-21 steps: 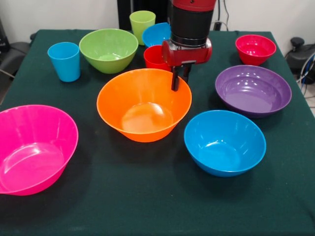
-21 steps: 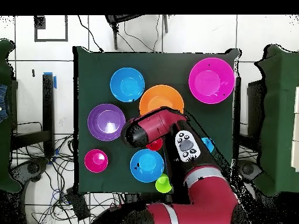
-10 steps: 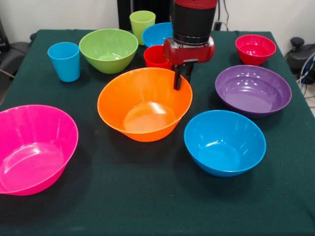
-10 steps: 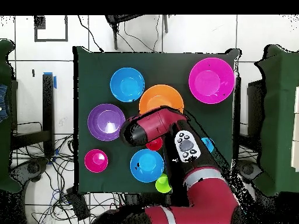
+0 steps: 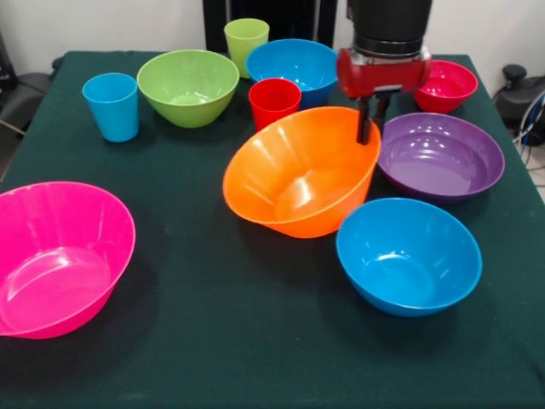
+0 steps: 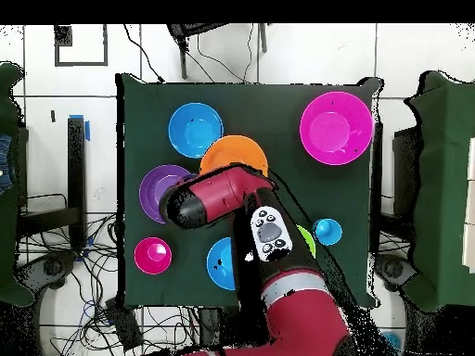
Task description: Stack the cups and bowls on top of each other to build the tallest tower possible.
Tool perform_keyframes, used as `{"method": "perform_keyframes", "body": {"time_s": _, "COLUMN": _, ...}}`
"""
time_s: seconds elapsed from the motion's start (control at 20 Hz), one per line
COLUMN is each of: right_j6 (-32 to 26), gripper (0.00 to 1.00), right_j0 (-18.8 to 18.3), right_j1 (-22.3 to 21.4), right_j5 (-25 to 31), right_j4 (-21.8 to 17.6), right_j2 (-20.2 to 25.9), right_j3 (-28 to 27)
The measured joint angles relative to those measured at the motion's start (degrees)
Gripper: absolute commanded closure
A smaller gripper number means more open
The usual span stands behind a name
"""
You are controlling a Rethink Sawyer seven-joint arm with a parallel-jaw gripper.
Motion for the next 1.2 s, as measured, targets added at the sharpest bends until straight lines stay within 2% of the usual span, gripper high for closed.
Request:
{"method": "perform_keyframes", "body": {"time_s": 0.35, "right_j6": 0.0, "gripper": 1.0, "right_j0": 1.85, "right_j1": -0.45, "right_j5": 3.11, "right_j4": 5.37, "right_j2": -0.02, "right_j3": 0.02}}
{"method": "perform_keyframes", "body": {"time_s": 0.7, "right_j6": 0.0, "gripper": 1.0, "right_j0": 2.12, "right_j1": -0.44, "right_j5": 3.53, "right_j4": 6.48, "right_j2": -0.16, "right_j3": 0.21}}
{"method": "perform_keyframes", "body": {"time_s": 1.2, "right_j6": 0.0, "gripper": 1.0, "right_j0": 2.14, "right_j1": -2.07, "right_j5": 3.53, "right_j4": 11.61, "right_j2": -0.21, "right_j3": 3.22}}
